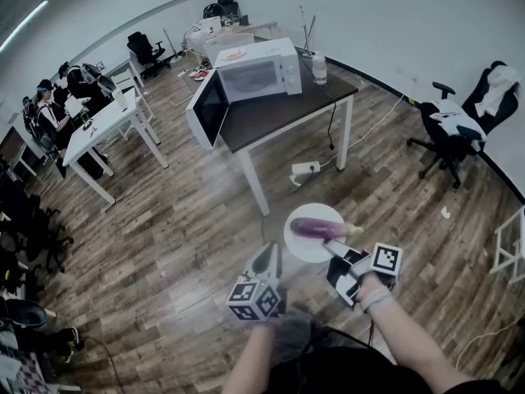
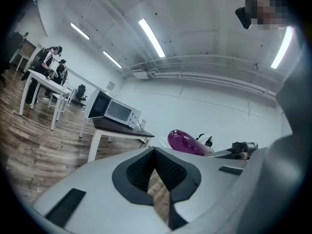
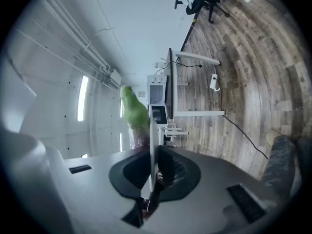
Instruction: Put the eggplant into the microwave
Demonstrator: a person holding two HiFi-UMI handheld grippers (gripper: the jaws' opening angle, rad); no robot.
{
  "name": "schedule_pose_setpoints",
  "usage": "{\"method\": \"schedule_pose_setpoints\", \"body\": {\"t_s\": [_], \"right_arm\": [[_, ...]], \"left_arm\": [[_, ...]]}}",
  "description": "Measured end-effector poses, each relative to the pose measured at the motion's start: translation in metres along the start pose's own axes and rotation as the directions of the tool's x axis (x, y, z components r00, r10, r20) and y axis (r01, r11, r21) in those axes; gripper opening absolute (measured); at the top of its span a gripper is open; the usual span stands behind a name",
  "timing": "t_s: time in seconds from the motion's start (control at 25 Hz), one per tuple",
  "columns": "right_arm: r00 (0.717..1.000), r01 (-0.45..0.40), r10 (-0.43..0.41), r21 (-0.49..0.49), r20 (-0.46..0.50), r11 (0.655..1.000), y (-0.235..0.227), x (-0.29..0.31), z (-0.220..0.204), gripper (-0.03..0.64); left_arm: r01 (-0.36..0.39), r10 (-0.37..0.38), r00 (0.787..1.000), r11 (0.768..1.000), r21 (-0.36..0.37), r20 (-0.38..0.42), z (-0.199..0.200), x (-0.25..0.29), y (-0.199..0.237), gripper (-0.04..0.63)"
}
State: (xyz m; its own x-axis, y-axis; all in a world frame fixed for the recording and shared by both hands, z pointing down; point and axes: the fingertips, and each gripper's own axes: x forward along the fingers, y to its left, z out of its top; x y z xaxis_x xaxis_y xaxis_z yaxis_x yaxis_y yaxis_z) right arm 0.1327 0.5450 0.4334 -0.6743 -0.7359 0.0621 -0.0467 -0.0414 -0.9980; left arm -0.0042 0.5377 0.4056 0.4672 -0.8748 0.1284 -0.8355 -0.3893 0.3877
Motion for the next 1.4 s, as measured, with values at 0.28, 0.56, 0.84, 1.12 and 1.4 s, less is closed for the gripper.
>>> {"method": "schedule_pose_setpoints", "body": {"t_s": [0.28,0.56,0.84,1.12,1.4], "right_arm": [[0.999,0.036,-0.036,0.002,-0.009,0.999,-0.011,0.016,0.011,0.018],[0.998,0.060,-0.060,-0.013,-0.025,0.998,-0.018,0.065,0.036,0.018],[0.997,0.076,-0.076,0.004,-0.020,0.997,-0.021,0.119,0.072,0.020],[0.997,0.083,-0.083,0.026,0.007,0.996,-0.020,0.166,0.107,0.020],[0.996,0.086,-0.086,0.024,0.012,0.996,-0.021,0.207,0.134,0.020]], "left_arm": [[-0.003,0.003,1.000,1.000,0.018,-0.012,-0.001,0.021,0.011,0.000],[-0.017,0.018,1.000,0.999,0.042,-0.014,0.008,0.065,0.038,0.000],[-0.045,0.045,0.999,0.998,0.042,-0.004,0.027,0.117,0.075,0.000],[-0.046,0.046,0.999,0.998,0.048,0.000,0.048,0.166,0.101,0.000],[-0.039,0.040,0.999,0.998,0.043,-0.014,0.062,0.207,0.124,0.000]]}}
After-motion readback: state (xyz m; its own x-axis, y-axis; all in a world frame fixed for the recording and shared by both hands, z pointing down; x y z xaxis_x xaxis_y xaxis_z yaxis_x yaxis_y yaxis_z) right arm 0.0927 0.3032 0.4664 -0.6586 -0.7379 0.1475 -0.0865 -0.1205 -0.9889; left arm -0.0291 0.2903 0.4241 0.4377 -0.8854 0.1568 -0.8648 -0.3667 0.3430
